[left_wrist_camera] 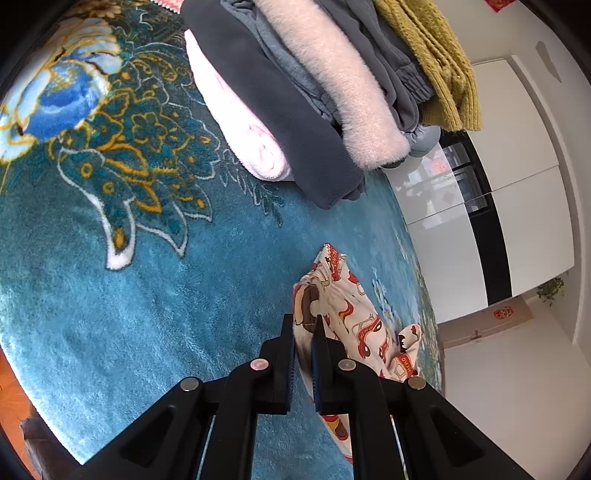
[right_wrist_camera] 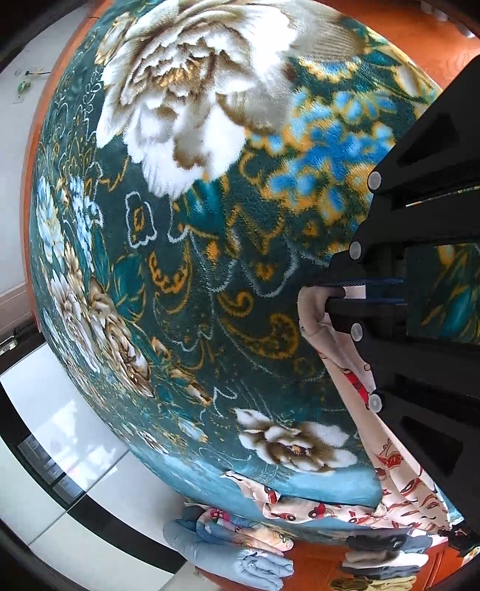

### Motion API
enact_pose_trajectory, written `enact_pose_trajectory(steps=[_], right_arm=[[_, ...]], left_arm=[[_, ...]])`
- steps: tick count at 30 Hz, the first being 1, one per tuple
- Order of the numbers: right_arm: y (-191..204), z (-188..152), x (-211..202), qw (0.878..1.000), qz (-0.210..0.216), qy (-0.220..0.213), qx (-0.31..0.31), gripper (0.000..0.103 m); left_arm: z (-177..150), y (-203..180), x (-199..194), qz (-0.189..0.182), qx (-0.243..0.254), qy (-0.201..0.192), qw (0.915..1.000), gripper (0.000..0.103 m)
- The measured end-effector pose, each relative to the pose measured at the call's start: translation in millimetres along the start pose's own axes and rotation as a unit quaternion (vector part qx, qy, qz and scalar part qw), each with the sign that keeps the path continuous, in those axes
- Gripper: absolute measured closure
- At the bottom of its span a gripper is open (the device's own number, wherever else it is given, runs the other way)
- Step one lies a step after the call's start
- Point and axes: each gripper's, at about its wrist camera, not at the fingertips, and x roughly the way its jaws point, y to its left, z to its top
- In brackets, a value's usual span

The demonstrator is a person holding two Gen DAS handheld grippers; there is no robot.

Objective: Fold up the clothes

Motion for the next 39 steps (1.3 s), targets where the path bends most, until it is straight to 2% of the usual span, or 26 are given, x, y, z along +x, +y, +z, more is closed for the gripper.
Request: enact_pose_trajectory(steps=[3, 5, 7, 8, 11, 14, 15, 17, 20, 24, 28, 31, 34, 39], right_arm=[[-3, 2, -2, 1.000, -0.004, 0.009, 0.007, 0.095], [-10, 3, -3, 1.000, -0.007, 0.018, 0.021, 0.087], [-22, 6, -5, 0.999, -0.013, 0.024, 0.042, 0.083], [-29, 7, -9, 0.998, -0.018, 0.020, 0.054, 0.082], [-42, 13, -25, 0.996, -0.046, -0.019, 0.073, 0.077], [-27, 22, -38, 0.996, -0.055, -0.054, 0.054, 0.076], [-16, 26, -39, 0.996, -0.046, -0.060, 0.040, 0.075], [21, 32, -32, 0.998, -0.013, -0.062, 0.004, 0.066], [96, 36, -5, 0.996, 0.047, -0.042, -0.068, 0.058], [221, 27, 52, 0.980, 0.098, 0.003, -0.175, 0.058], [338, 16, 114, 0.962, 0.145, 0.039, -0.230, 0.058], [391, 16, 153, 0.960, 0.151, 0.045, -0.231, 0.058], [420, 16, 179, 0.962, 0.111, 0.025, -0.248, 0.058], [431, 16, 208, 0.956, 0.069, 0.037, -0.283, 0.058]], left_arm=[[1, -1, 0, 0.008, 0.006, 0.003, 0.9999, 0.094], [1, -3, -1, 0.014, 0.015, 0.002, 0.9998, 0.094], [2, -3, -3, 0.015, 0.017, 0.001, 0.9997, 0.093], [2, -3, -4, 0.019, 0.018, 0.000, 0.9997, 0.093], [7, 0, -11, 0.061, 0.023, -0.026, 0.9976, 0.089], [14, 8, -23, 0.063, 0.015, -0.052, 0.9965, 0.089], [15, 9, -26, 0.059, 0.017, -0.061, 0.9962, 0.088], [14, 7, -29, 0.058, 0.036, -0.075, 0.9949, 0.086], [9, -4, -20, 0.050, 0.068, -0.058, 0.9947, 0.083], [0, -37, 1, 0.073, 0.139, -0.036, 0.9869, 0.077], [-2, -60, 24, 0.086, 0.170, -0.018, 0.9815, 0.067], [-4, -65, 42, 0.091, 0.175, -0.012, 0.9802, 0.064], [-9, -63, 58, 0.084, 0.175, -0.002, 0.9811, 0.063], [-17, -52, 72, 0.061, 0.180, -0.011, 0.9818, 0.057]])
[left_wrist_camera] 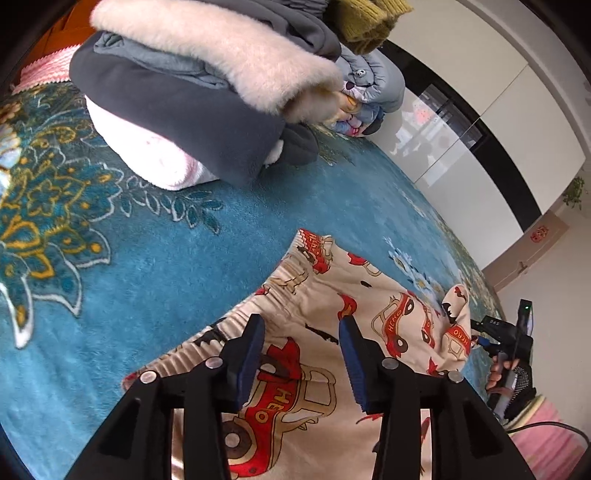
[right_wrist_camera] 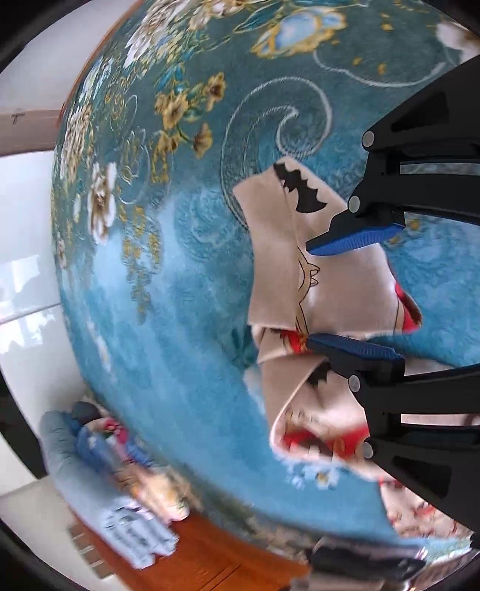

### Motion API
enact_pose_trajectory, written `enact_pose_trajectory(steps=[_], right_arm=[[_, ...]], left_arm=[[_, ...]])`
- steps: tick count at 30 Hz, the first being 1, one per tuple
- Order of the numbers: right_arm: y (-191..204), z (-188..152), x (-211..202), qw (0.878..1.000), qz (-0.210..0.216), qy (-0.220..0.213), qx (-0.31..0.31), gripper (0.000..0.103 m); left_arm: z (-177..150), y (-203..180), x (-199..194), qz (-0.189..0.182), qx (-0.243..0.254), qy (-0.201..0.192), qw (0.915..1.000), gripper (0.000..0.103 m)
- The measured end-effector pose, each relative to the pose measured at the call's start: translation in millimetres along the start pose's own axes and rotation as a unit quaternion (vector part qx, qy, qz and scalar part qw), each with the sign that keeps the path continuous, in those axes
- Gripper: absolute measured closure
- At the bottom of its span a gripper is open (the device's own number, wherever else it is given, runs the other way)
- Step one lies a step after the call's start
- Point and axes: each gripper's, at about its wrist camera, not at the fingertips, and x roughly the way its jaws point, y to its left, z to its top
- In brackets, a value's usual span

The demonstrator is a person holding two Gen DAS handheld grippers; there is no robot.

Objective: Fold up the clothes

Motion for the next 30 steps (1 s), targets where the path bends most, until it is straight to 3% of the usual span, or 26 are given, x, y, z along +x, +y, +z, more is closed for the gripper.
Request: enact_pose_trajectory(steps=[4, 6, 7, 8, 15, 21, 25, 26, 30], right_arm=[[-5, 3, 3, 1.000, -0.005, -0.001, -0.002, 0.061], [-3, 5, 3, 1.000, -0.014, -0.006, -0.001, 0.077], [-3, 5, 1, 1.000, -0.017, -0.008, 0.002, 0.097], [-3, 6, -3, 1.000, -0.019, -0.011, 0.002, 0.100], [-18, 23, -55, 0.998, -0.009, -0.059, 0.023, 0.102], [-69, 57, -141, 0.984, 0.008, -0.164, 0.065, 0.102], [-118, 63, -168, 0.977, -0.019, -0.191, 0.094, 0.102], [-131, 61, -169, 0.971, -0.044, -0.204, 0.115, 0.102], [-198, 36, -156, 0.964, -0.076, -0.180, 0.181, 0.102]], left_arm=[[-3, 7, -4, -0.022, 0.008, -0.005, 0.9997, 0.057], [-3, 7, -7, -0.028, 0.014, -0.009, 0.9995, 0.057], [-3, 7, -8, -0.030, 0.014, -0.009, 0.9994, 0.056], [-3, 8, -8, -0.031, 0.013, -0.008, 0.9994, 0.056], [-5, 14, -22, -0.040, 0.005, -0.014, 0.9991, 0.056], [-5, 17, -31, -0.046, 0.000, -0.023, 0.9987, 0.052], [-6, 14, -34, -0.047, 0.010, -0.024, 0.9986, 0.052], [-6, 13, -34, -0.047, 0.013, -0.024, 0.9985, 0.052], [-5, 7, -32, -0.036, 0.019, -0.016, 0.9991, 0.051]])
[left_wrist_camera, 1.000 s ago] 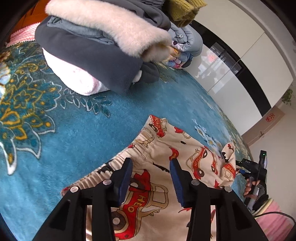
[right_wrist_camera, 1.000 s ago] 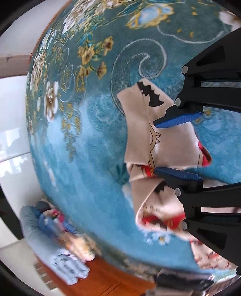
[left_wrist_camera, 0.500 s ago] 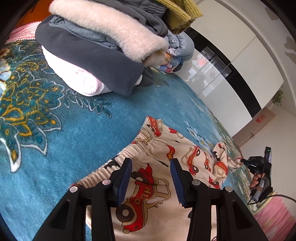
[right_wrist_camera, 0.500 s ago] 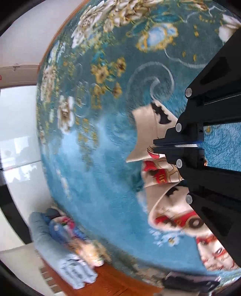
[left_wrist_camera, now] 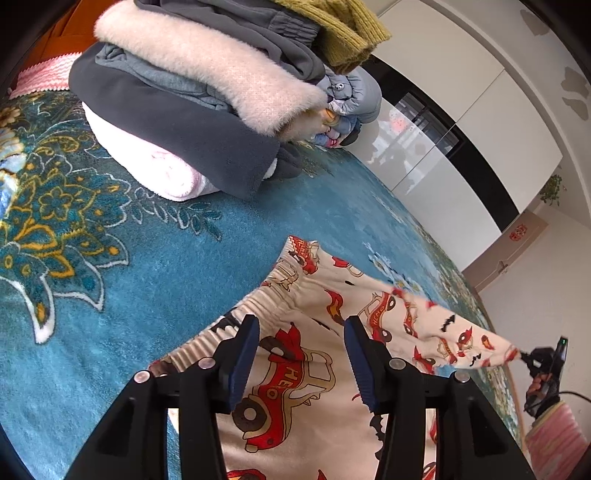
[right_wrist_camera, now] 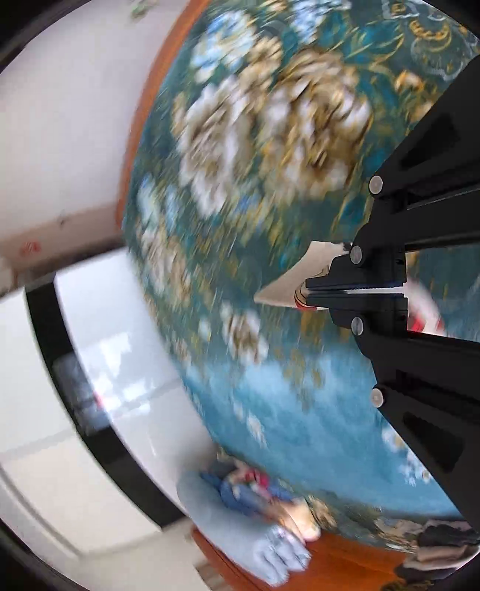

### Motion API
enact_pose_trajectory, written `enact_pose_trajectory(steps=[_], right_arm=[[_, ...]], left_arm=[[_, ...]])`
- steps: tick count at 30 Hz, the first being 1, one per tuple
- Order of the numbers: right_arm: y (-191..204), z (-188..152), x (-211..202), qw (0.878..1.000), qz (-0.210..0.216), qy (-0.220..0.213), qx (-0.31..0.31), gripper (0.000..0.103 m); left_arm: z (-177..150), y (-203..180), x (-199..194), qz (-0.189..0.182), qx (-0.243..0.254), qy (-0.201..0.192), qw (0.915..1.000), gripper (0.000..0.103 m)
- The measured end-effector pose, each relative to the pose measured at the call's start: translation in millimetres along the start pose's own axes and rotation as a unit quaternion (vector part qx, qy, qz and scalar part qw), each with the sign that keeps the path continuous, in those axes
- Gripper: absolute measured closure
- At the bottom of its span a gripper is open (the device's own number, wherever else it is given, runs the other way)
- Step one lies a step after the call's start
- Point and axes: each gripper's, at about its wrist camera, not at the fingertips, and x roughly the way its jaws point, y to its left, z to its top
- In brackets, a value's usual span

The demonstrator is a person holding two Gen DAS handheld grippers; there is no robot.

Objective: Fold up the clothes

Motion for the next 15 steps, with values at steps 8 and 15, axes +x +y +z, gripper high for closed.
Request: enact_pose_trajectory(steps=[8, 15], right_arm=[[-102, -36, 40, 0.993, -0.014, 0.084, 0.076, 0.102], [-101, -18, 24, 0.998, 0.009, 0.053, 0.044, 0.102]], left_arm=[[4, -33, 19, 0.011, 0.018, 0.033, 0.9992, 0.050], [-8, -32, 23, 0.022, 0.010, 0.050, 0.9985, 0.050]])
